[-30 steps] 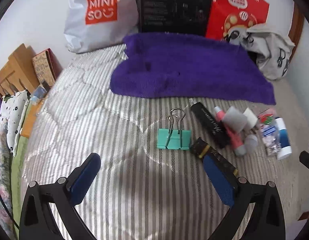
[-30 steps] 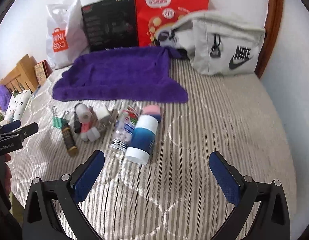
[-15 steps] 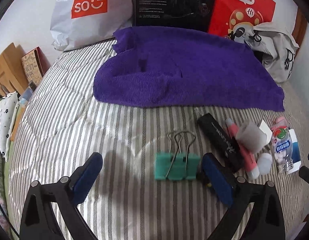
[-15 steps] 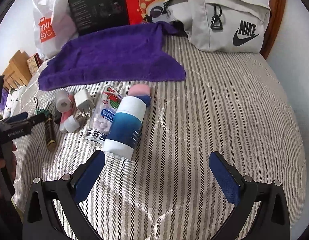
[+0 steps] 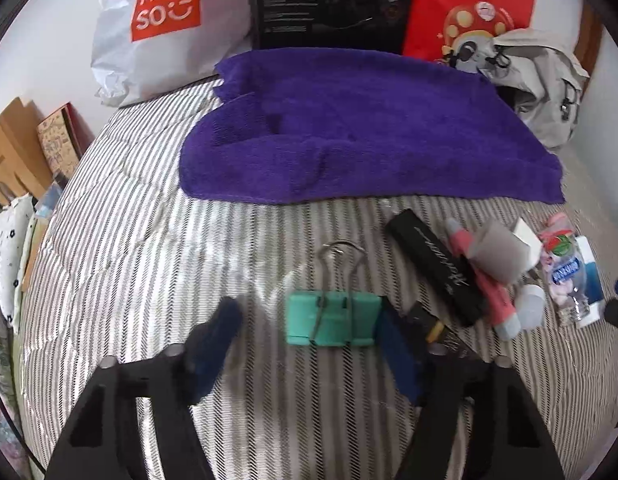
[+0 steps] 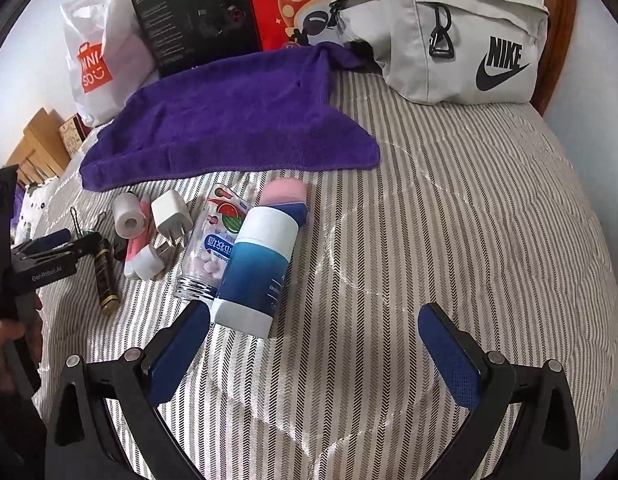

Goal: Organize rigid objects
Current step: 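Grasp the teal binder clip with left tool while right tool grasps blue-white cylinder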

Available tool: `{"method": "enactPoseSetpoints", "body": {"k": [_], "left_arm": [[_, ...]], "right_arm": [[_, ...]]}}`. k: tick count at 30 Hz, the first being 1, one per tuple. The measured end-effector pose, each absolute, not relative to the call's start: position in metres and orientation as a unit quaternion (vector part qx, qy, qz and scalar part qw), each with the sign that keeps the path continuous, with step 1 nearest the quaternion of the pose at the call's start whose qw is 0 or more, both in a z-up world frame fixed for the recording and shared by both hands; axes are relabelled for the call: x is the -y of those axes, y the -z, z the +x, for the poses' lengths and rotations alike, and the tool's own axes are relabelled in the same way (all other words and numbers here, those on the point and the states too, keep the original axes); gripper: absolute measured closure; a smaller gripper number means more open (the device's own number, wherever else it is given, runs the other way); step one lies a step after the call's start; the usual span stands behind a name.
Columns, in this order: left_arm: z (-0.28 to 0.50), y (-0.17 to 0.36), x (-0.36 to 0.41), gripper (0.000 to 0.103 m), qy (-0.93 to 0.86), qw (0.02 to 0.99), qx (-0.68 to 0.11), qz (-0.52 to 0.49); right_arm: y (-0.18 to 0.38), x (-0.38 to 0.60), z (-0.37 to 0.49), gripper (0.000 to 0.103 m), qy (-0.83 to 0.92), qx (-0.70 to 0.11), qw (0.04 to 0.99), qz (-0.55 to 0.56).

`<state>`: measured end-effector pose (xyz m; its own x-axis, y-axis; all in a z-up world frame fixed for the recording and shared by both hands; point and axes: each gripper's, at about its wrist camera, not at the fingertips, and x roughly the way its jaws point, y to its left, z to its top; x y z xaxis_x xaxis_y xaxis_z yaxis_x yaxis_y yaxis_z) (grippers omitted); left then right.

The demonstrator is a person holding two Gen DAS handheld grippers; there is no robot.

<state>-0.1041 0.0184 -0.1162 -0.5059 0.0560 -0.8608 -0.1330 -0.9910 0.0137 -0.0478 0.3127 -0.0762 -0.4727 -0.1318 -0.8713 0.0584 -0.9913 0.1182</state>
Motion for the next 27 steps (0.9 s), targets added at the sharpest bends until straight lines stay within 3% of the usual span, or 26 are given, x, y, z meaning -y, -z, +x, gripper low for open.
{"method": "enactPoseSetpoints", "body": {"k": [1,4,14,21,23,24,25,27], "left_arm": [[-0.102,0.115,-0.020,0.052,-0.867,0.062,-0.041,-0.492],[-0.099,0.114,-0.024,0.059,-0.867,0.066,-0.048,-0.491],[-0.096,0.113,-0.028,0.063,-0.869,0.069,-0.051,-0.488],[-0.096,0.112,-0.028,0.064,-0.867,0.072,-0.053,-0.490],[-0.096,0.112,-0.028,0.064,-0.866,0.076,-0.053,-0.491],[-0.096,0.112,-0.028,0.064,-0.866,0.076,-0.054,-0.492],[-0.097,0.112,-0.028,0.064,-0.865,0.078,-0.054,-0.492],[-0.097,0.111,-0.027,0.064,-0.865,0.080,-0.047,-0.493]], "right_arm": [[0.077,-0.313,-0.048,0.000,0.857,0.042,0.058,0.511],[0.081,-0.312,-0.053,0.000,0.855,0.057,0.065,0.512],[0.101,-0.304,-0.073,0.002,0.859,0.038,0.032,0.509],[0.106,-0.288,-0.071,0.029,0.873,-0.014,0.034,0.486],[0.105,-0.289,-0.070,0.044,0.876,-0.016,0.047,0.480],[0.104,-0.289,-0.070,0.061,0.876,-0.015,0.048,0.480],[0.102,-0.291,-0.069,0.067,0.875,-0.017,0.047,0.482],[0.102,-0.296,-0.069,0.067,0.870,-0.009,0.056,0.489]]}}
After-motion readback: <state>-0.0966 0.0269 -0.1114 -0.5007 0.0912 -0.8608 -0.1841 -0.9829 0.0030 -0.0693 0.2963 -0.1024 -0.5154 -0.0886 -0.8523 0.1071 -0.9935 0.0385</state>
